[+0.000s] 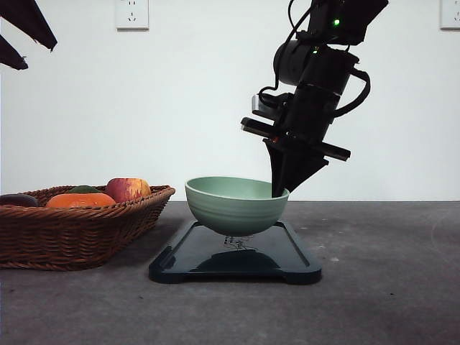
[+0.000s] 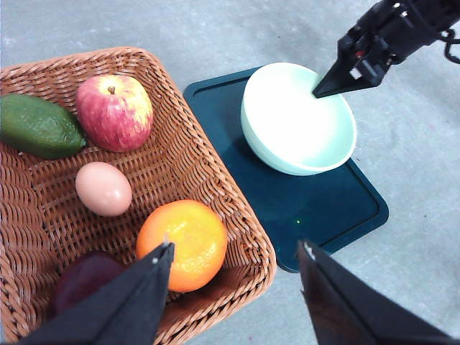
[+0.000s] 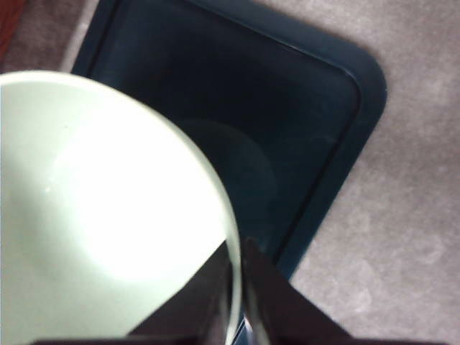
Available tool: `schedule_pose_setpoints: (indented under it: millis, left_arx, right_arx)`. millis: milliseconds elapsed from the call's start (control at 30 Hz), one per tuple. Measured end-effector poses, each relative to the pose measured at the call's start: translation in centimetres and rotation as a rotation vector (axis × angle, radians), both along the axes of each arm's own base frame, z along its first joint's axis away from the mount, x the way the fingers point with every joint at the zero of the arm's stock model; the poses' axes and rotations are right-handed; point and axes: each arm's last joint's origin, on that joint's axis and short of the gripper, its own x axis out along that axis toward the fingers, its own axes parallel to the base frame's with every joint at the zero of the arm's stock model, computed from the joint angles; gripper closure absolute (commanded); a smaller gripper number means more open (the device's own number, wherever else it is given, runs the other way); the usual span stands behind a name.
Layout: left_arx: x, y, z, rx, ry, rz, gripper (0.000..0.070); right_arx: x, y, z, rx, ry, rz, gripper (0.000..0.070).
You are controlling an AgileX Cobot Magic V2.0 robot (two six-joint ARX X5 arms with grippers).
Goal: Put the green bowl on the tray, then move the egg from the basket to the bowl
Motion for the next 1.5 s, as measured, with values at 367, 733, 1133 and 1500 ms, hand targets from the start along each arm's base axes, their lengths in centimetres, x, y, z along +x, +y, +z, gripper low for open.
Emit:
schedule_pose_setpoints:
  millis: [367, 733, 1133, 1500]
  left_arx:
    - [0.0, 0.0, 0.0, -0.001, 0.001, 0.001, 0.035]
    - [0.0, 0.0, 0.0, -0.001, 0.001, 0.001, 0.035]
    - [-0.1, 0.0, -0.1, -0.009, 0.017, 0.01, 0.035]
    - [-0.1, 0.0, -0.1, -0.015, 0.022, 0.014, 0.035]
  right_arx:
    - [0.3, 0.2, -1.4, -0.009, 0.035, 0.001, 0.0551]
    - [0.8, 0.3, 2.5, -0.036, 0.001, -0.014, 0.0447]
    - [-2.2, -0.8, 9.2, 0.004, -0.286, -0.053, 0.0448]
    - [-7.8, -3.4, 7.8, 0.067, -0.416, -0.061, 0.0448]
